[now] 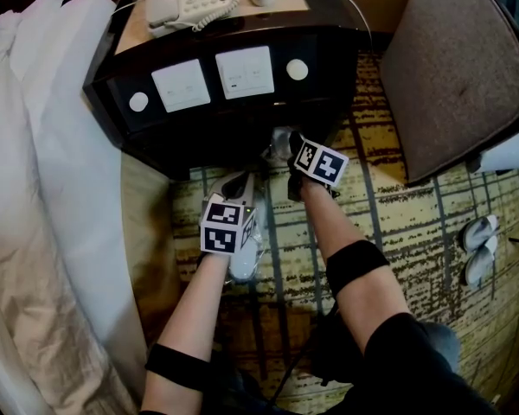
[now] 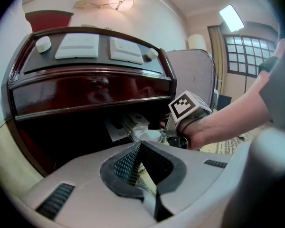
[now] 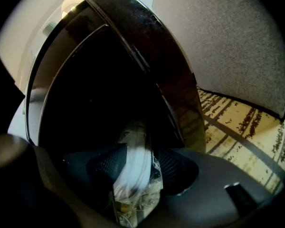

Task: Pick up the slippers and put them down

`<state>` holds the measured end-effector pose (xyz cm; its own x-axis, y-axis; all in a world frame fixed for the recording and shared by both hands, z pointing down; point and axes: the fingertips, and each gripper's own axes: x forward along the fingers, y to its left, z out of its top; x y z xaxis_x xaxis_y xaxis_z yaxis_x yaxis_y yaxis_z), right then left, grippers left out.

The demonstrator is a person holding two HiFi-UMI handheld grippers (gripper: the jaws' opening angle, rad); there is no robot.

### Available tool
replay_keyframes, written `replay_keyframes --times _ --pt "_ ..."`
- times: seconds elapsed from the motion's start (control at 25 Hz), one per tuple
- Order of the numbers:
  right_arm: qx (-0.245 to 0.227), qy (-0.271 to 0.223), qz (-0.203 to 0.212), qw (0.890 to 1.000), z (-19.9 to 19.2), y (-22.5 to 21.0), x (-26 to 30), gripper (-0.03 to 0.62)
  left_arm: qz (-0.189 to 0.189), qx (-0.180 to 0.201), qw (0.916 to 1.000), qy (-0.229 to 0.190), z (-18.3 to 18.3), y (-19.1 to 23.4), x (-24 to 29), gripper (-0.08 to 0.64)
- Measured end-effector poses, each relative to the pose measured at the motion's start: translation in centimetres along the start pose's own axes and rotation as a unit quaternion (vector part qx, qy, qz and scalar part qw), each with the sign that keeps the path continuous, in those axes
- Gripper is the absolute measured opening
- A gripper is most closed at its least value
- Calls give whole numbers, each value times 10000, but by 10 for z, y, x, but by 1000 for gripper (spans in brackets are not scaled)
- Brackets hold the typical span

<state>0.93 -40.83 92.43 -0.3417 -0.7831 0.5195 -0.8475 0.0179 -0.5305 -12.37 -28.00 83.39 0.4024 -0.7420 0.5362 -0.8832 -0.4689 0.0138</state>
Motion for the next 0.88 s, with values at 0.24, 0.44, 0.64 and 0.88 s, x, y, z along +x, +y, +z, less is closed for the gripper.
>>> replay_keyframes --times 0.24,0.44,0.64,0.88 --pt "-420 28 -191 9989 -2 1 -20 229 27 -166 9998 53 -2 -1 -12 0" --pt "-806 417 -290 9954 6 26 -91 168 77 -634 9975 317 25 -13 -70 0" --pt "-1184 769 -332 9894 42 71 -192 2 -6 -636 9966 528 99 -42 -151 0" --pt "-1215 915 -185 9882 113 144 -317 2 -41 -639 9962 595 205 -58 -264 0"
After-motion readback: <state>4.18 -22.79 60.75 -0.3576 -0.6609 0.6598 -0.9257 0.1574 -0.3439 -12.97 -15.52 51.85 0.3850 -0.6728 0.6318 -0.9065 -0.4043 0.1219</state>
